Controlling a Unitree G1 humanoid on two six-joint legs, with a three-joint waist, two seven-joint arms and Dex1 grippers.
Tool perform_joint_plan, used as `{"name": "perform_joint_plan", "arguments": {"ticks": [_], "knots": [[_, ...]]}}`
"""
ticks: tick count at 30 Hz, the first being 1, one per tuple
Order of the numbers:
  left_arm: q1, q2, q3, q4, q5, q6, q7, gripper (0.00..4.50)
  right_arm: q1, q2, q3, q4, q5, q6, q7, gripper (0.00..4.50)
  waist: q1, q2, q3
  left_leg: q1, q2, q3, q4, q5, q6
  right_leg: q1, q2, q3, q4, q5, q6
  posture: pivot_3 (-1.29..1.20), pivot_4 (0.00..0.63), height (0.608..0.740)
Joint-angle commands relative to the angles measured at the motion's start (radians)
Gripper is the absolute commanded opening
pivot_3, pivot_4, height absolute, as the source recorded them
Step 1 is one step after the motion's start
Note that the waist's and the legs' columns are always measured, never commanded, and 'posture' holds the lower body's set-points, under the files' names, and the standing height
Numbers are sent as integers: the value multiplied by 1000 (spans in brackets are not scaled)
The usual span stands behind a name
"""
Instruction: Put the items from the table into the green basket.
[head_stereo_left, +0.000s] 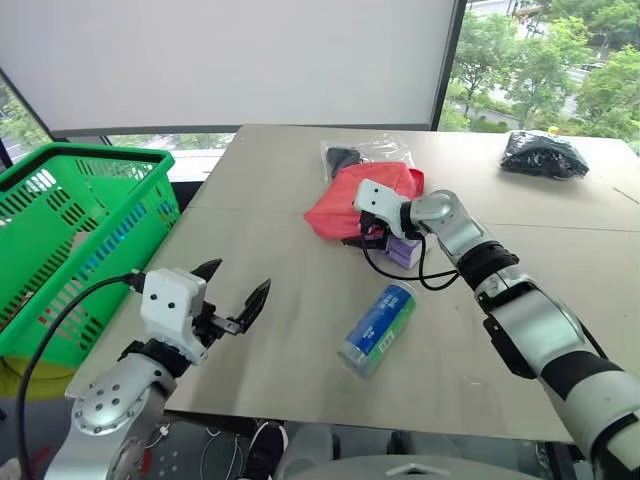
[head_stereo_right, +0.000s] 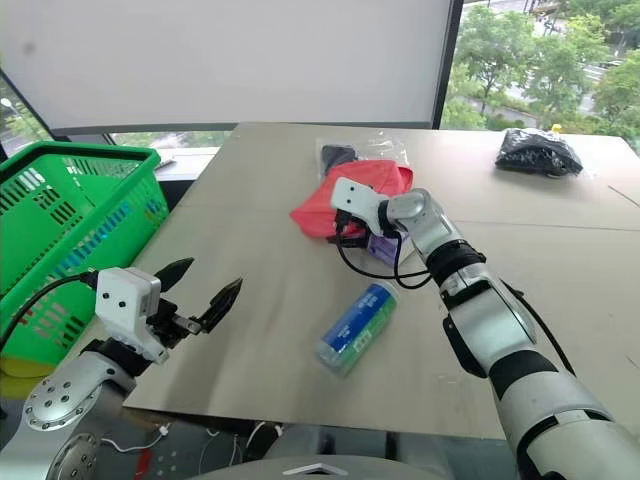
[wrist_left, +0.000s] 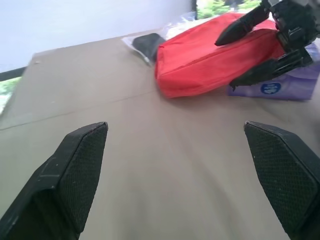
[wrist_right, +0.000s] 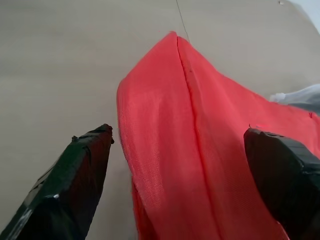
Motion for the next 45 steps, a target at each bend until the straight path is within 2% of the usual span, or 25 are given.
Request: {"name": "perform_joint_plan", "arguments": {"ticks": [1,7,9,17,26,31,36,42,45], "knots": [[18,-4,28,-75,-9,17,25,4500,-47,15,-22,58,-20,-37,-36,3627,6,0,0,0,0,0,0,0,0,0,0,0,0,0,0,268,3,740],[22,-7,21,-97,-7,35,40,4500,-46,20,-43,66,-24,-60,-40,712,15,0,0,0,0,-1,0,1,-1,0,0,-1,0,0,0,261,10,740],[15,-7,17,-97,-7,40,43,4500,-44,22,-55,53,-17,-65,-38,57,15,0,0,0,0,-1,0,1,-1,0,0,-1,1,0,0,252,10,740],[-79,1,21,-65,-44,59,37,4500,-47,-1,-168,-109,73,-30,-53,57,11,1,2,-1,0,-2,0,1,-1,-1,0,-2,0,0,-1,199,9,740],[-260,38,-39,14,-148,114,-36,4500,31,-235,-313,-452,91,182,-171,57,1,0,1,-17,-1,-4,2,3,-6,-13,0,-3,0,0,0,70,2,740],[-398,65,-138,82,-227,139,-147,4500,148,-404,-380,-681,84,307,-186,57,-25,0,1,-19,-1,-3,2,1,-2,-15,0,-2,-1,0,0,-32,7,740],[-535,80,-218,179,-249,154,-226,4500,222,-532,-426,-823,65,417,-218,57,-83,1,1,-19,-1,-1,3,1,-2,-15,0,-1,0,0,0,-107,2,740],[-639,62,-283,255,-239,151,-255,4500,310,-697,-469,-840,-15,455,-297,57,-143,1,1,-17,-1,2,3,1,-1,-14,2,3,2,0,0,-149,1,740],[-652,51,-297,263,-235,150,-253,4500,336,-718,-469,-812,-25,433,-330,57,-172,1,1,-17,-1,4,3,1,-1,-14,2,6,2,0,0,-164,2,740]]}}
